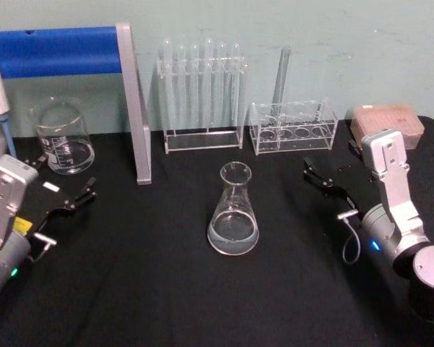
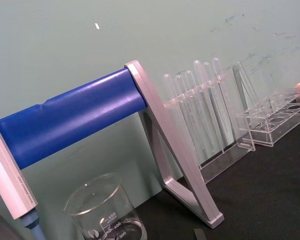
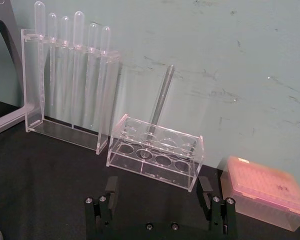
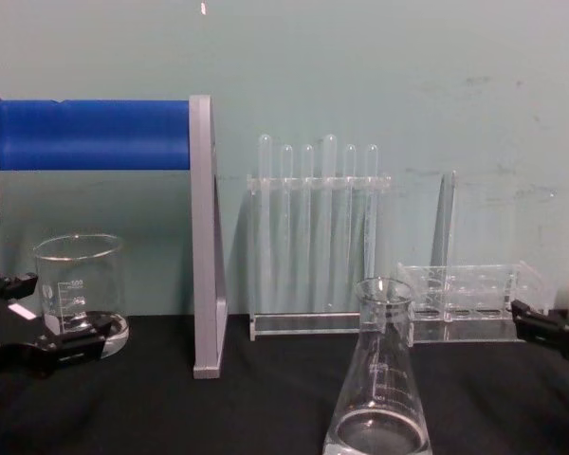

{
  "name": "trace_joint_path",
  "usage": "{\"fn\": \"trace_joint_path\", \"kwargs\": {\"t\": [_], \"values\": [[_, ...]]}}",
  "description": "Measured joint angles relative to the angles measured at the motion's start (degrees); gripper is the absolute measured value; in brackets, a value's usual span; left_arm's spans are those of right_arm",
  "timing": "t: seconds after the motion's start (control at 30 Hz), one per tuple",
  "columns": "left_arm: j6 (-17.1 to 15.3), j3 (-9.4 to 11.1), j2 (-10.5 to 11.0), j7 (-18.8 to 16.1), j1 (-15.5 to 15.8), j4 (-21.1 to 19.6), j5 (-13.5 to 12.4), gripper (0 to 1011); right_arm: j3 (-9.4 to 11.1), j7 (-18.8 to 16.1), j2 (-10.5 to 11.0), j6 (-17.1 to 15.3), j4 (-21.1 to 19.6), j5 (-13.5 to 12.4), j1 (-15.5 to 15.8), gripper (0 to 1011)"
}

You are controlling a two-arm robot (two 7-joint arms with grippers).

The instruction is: Grasp the erlenmeyer flask with one hand, shake it three times, then place it back.

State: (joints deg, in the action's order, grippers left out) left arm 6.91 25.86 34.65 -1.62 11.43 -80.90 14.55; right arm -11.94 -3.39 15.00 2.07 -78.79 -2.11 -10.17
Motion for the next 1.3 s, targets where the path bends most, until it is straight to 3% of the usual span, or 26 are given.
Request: {"fn": "trace_joint_path", "kwargs": {"t": [1.3], "values": [[0.00,0.00,0.00,0.00,0.00,0.00,0.00,1001,0.00,0.00,0.00,0.00,0.00,0.00,0.00,1002]]}}
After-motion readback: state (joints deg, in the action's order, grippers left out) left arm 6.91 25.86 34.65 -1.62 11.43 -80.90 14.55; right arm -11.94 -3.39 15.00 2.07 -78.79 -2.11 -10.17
